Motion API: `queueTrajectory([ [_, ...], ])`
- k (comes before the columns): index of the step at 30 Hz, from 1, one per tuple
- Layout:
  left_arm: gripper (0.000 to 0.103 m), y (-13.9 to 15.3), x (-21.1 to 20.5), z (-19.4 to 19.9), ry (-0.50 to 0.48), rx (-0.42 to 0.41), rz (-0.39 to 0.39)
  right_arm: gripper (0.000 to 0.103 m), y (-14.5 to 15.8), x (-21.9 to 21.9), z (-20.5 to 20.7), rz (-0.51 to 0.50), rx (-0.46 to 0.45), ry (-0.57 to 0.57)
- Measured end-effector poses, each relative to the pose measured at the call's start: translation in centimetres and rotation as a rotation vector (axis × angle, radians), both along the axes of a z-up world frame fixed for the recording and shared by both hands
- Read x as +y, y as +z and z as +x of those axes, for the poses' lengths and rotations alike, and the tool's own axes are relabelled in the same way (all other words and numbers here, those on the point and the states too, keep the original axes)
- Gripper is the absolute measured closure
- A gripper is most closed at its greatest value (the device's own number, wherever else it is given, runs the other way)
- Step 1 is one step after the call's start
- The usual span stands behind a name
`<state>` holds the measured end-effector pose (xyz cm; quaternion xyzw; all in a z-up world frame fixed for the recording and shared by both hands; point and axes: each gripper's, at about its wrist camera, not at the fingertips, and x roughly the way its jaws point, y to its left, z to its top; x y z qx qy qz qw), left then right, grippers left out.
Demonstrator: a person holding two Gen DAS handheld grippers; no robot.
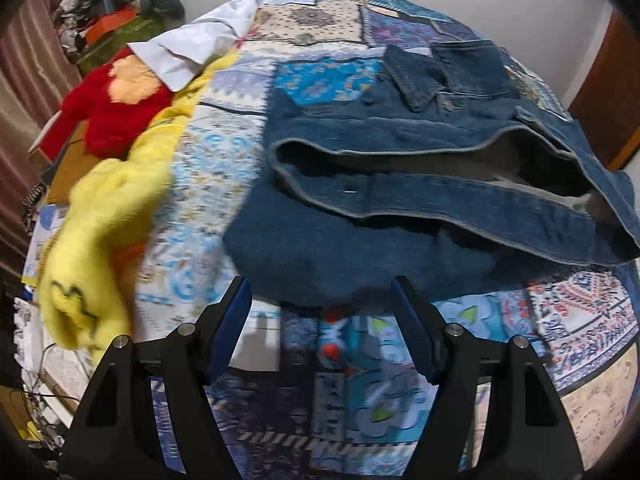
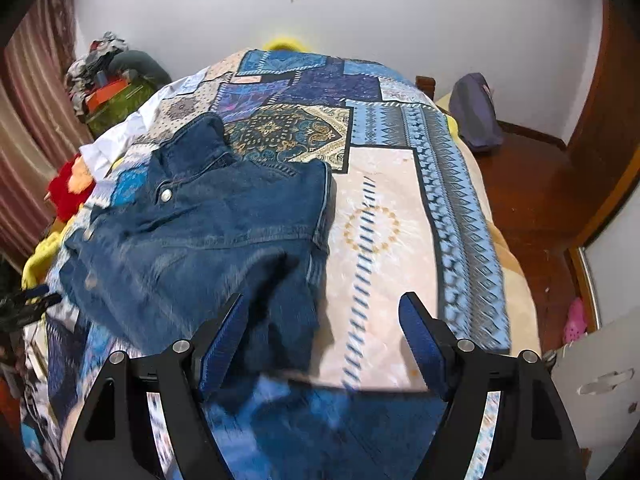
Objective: Fold large clothes
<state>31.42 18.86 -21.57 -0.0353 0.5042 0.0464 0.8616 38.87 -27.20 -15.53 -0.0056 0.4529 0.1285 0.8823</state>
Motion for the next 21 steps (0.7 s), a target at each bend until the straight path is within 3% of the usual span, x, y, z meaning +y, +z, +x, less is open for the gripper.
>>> queueTrajectory([
  [5, 0.032, -0.8, -1.8, 1.4, -0.042, 0.01, 0.035, 0.027, -1.3, -0.1, -2.8, -0.023, 0.038, 0.045],
  [9, 0.032, -2.0, -2.4, 3.7, -0.046, 0.034, 0.084, 0.027, -3.0, 2.2, -3.8, -0.122, 0.039, 0.088],
  [13, 0.032, -2.3, -2.3, 5.7, -0.043, 0.035, 0.076, 0.027, -3.4, 5.4, -3.3, -0.215, -0.018, 0.138],
  [16, 0.032, -1.8, -2.0, 7.7, -0.031, 0.018, 0.075, 0.027, -2.4, 7.3, -2.4, -0.296, -0.116, 0.16],
  [21, 0.029, -1.0, -1.2, 12.2, -0.014, -0.006, 0.081, 0.026, -0.7, 9.0, 1.0, -0.305, -0.184, 0.206],
])
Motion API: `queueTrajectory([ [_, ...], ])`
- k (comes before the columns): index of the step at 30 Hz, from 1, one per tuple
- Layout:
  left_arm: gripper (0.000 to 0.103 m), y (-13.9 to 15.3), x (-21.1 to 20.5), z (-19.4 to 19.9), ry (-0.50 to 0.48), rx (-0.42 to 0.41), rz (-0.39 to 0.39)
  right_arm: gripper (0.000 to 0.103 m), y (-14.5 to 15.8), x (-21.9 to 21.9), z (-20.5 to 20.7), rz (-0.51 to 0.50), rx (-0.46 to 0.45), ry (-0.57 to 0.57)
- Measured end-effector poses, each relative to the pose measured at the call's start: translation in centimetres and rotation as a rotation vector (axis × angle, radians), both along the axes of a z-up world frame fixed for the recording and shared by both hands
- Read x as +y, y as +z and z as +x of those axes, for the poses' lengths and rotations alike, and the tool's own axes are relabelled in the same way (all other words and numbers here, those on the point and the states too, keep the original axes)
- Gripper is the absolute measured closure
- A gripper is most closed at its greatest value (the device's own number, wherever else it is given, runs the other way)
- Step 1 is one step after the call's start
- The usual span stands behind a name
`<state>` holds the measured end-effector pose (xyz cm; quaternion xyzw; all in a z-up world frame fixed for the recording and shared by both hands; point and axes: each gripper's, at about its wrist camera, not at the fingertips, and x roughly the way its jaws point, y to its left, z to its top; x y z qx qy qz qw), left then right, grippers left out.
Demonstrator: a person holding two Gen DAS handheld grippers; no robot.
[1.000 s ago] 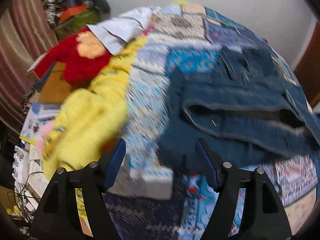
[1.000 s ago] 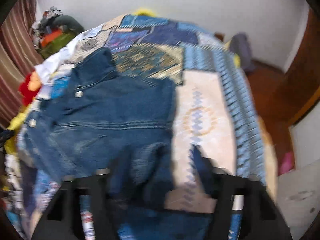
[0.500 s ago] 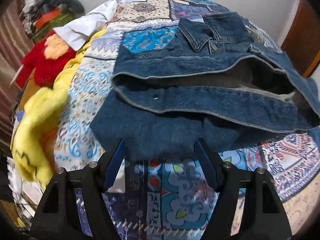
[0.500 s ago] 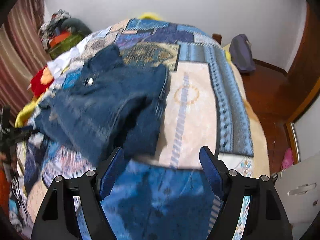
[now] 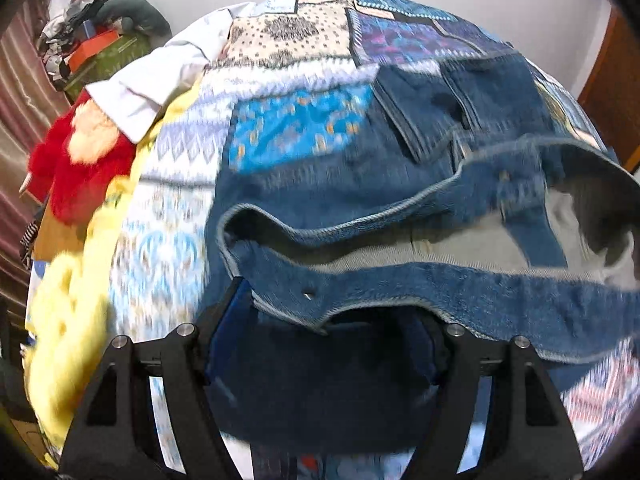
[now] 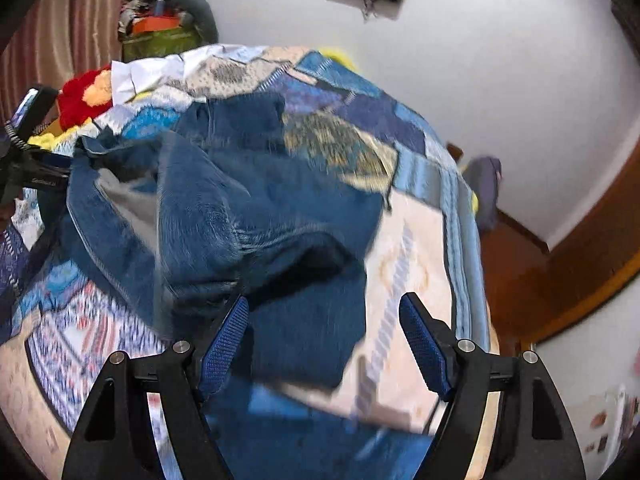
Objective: Fold large clothes
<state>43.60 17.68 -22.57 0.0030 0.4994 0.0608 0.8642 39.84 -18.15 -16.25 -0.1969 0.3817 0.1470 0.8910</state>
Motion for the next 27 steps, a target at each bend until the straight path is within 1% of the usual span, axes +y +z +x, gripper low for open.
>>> queueTrajectory([
  [1, 0.026, 0.1, 0.1, 1.0, 0.005, -0.005, 0.019, 0.026, 0.0, 0.2, 1.3, 0.004, -0.001, 0.0],
  [3, 0.026, 0.0, 0.2, 3.1, 0.016, -0.004, 0.057, 0.026, -0.5, 0.4, 4.0, 0.011, 0.018, -0.023],
  [4, 0.026, -0.1, 0.3, 3.8, 0.023, 0.002, 0.062, 0.026, -0.8, 0.5, 5.2, 0.021, 0.036, -0.04],
  [5, 0.026, -0.4, 0.6, 5.0, 0.038, 0.012, 0.062, 0.026, -1.4, 0.1, 7.1, 0.043, 0.07, -0.077],
  [7, 0.026, -0.9, 1.4, 6.9, 0.07, 0.036, 0.044, 0.026, -2.5, -0.7, 10.0, 0.067, 0.105, -0.151],
  [9, 0.024, -1.0, 2.2, 7.9, 0.095, 0.045, 0.035, 0.026, -3.7, -1.7, 12.3, 0.05, 0.118, -0.229],
  [10, 0.024, -0.8, 2.6, 8.3, 0.107, 0.039, 0.035, 0.026, -4.2, -2.4, 13.2, 0.052, 0.129, -0.26],
  [11, 0.024, -0.1, 3.1, 8.4, 0.116, 0.021, 0.044, 0.026, -4.5, -3.0, 13.8, 0.075, 0.144, -0.277],
  [13, 0.024, 1.5, 4.0, 8.3, 0.142, -0.039, 0.083, 0.026, -4.6, -4.4, 14.4, 0.119, 0.149, -0.335],
  [14, 0.024, 2.5, 4.6, 8.0, 0.158, -0.07, 0.093, 0.026, -4.5, -5.1, 14.6, 0.118, 0.139, -0.368],
  [16, 0.024, 4.5, 6.2, 7.4, 0.191, -0.106, 0.097, 0.026, -4.0, -5.9, 14.4, 0.135, 0.139, -0.367],
  [18, 0.024, 5.6, 7.3, 6.7, 0.207, -0.126, 0.111, 0.026, -3.3, -6.3, 13.8, 0.153, 0.132, -0.356],
  [21, 0.024, 6.4, 8.7, 5.1, 0.192, -0.118, 0.131, 0.026, -2.0, -6.0, 12.5, 0.162, 0.109, -0.297],
  [23, 0.024, 5.9, 8.7, 4.2, 0.171, -0.094, 0.118, 0.026, -1.2, -5.3, 11.7, 0.166, 0.093, -0.258],
  [25, 0.024, 4.6, 8.7, 3.7, 0.136, -0.059, 0.093, 0.026, -0.8, -4.3, 11.3, 0.174, 0.1, -0.21],
  [27, 0.024, 2.6, 8.0, 2.9, 0.096, -0.01, 0.072, 0.026, -0.6, -3.3, 11.0, 0.189, 0.109, -0.168],
])
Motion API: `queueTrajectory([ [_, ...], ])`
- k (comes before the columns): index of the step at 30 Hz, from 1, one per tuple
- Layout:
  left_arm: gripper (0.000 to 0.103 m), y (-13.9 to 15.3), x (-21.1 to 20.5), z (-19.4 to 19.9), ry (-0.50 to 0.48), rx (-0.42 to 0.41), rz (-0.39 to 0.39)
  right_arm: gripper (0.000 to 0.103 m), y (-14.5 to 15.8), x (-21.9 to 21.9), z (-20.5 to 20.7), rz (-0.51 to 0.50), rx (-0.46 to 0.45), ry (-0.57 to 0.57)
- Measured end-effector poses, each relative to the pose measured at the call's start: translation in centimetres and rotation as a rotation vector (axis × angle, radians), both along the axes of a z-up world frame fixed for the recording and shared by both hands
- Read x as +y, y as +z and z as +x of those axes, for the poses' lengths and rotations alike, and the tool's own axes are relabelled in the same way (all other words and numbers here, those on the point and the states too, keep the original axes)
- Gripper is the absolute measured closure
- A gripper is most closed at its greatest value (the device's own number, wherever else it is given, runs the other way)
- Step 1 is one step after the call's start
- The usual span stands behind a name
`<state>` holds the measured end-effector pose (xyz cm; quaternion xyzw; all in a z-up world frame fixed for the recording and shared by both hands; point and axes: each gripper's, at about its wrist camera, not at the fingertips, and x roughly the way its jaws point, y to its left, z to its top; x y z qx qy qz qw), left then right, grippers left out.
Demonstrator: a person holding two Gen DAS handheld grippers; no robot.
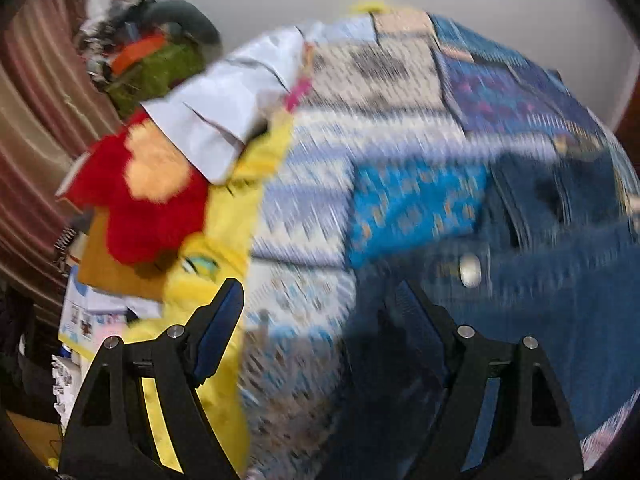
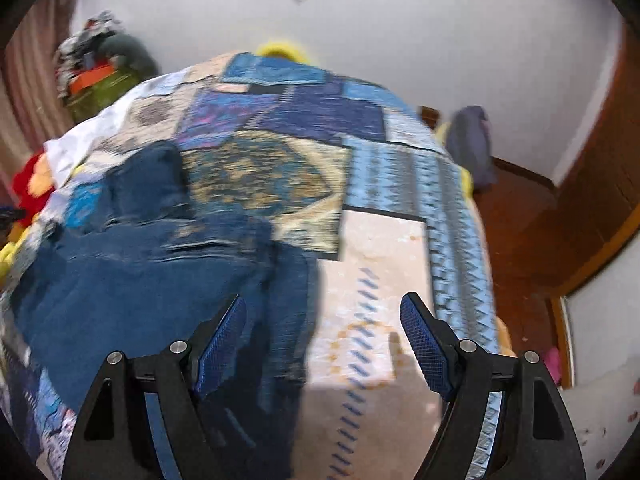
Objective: Fold large clothes
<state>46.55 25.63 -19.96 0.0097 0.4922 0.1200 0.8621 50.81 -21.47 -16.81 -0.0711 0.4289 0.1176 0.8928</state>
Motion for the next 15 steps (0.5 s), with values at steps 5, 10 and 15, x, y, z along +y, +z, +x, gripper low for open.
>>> queueTrajectory([
  [5, 0.024, -4.3, -3.0, -0.5, -0.097, 0.082, -0.021, 0.026, -0.4, 2.3, 0.8, 0.024, 0.006, 0.038],
  [10, 0.03, -7.1, -4.4, 1.5, -0.091, 0.115, 0.031, 0.041, -2.3, 3.6, 3.3, 0.082, 0.096, 0.028],
  [15, 0.056, -7.6, -5.3, 2.0, -0.061, 0.059, 0.087, 0.055, -4.2, 4.6, 5.0, 0.096, 0.141, 0.017],
])
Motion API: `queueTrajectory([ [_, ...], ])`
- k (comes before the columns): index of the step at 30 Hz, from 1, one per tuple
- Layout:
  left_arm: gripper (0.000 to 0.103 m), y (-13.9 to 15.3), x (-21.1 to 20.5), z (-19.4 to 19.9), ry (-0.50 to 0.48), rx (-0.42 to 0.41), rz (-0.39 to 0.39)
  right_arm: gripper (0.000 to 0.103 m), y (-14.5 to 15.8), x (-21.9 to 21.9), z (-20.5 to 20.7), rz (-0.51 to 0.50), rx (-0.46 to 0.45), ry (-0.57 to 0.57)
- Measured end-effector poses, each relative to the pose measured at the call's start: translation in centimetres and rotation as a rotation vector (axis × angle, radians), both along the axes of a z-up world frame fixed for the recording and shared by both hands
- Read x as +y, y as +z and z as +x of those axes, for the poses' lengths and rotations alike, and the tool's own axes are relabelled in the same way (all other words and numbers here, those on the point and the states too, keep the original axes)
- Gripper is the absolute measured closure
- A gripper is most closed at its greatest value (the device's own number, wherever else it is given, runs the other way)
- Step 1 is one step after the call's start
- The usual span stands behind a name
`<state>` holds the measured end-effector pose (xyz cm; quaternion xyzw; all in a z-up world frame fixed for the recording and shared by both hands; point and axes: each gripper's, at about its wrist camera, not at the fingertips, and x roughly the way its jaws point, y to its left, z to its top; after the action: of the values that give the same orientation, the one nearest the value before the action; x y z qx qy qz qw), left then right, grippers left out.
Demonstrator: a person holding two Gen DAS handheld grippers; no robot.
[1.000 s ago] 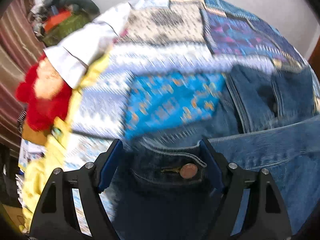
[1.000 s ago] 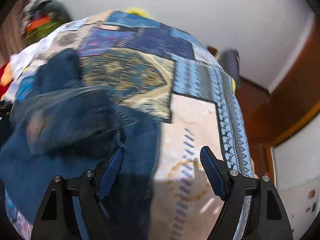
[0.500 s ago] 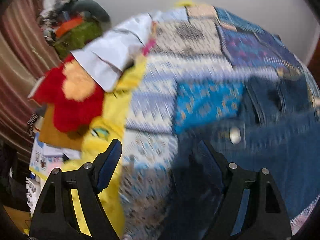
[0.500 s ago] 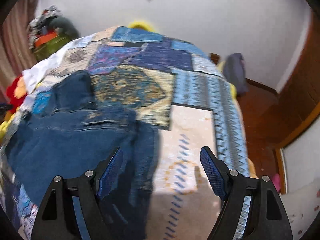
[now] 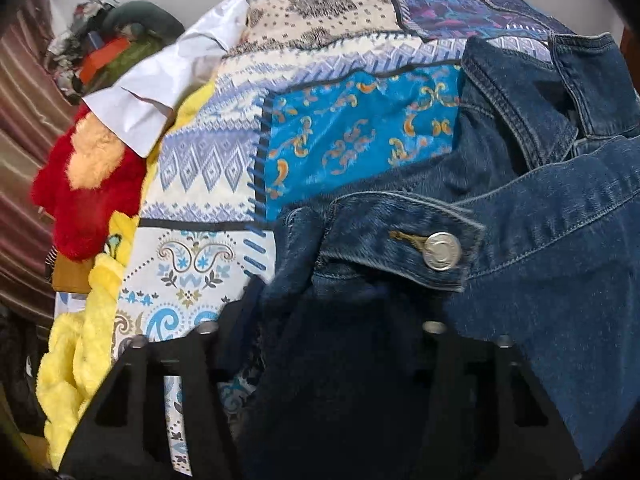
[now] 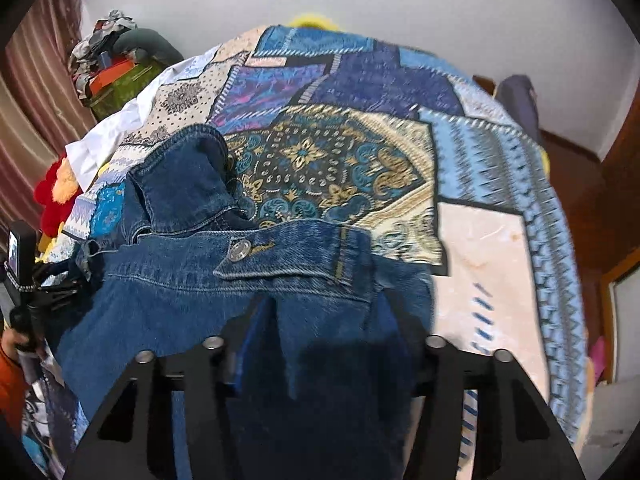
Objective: Fold large clothes
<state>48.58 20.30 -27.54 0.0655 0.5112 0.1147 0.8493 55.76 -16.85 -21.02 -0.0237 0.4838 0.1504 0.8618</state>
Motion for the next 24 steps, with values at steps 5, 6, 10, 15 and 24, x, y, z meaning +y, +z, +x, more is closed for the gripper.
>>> queueTrajectory([
  [5, 0.076, 1.1, 0.7, -1.7, 0.002, -0.071, -0.03, 0.063, -0.9, 1.6, -0.5, -0.145, -0.043, 0.075],
  [6, 0.082, 1.4, 1.0, -2.1, 0.011, -0.086, -0.044, 0.07, -0.7, 1.6, -0.9, -0.167, -0.063, 0.084],
  [10, 0.103, 3.3, 2.3, -4.0, 0.052, -0.152, -0.071, 0.083, 0.9, 1.0, -2.3, -0.175, -0.13, 0.095],
  [15, 0.103, 7.5, 2.9, -5.5, 0.06, -0.28, -0.034, 0.091, 3.0, 0.5, -3.3, -0.146, -0.203, 0.052],
  [24, 0.089, 6.1, 2.6, -2.9, -0.008, -0.134, -0.165, 0.091, 1.1, -1.8, -1.2, -0.18, -0.106, -0.07],
])
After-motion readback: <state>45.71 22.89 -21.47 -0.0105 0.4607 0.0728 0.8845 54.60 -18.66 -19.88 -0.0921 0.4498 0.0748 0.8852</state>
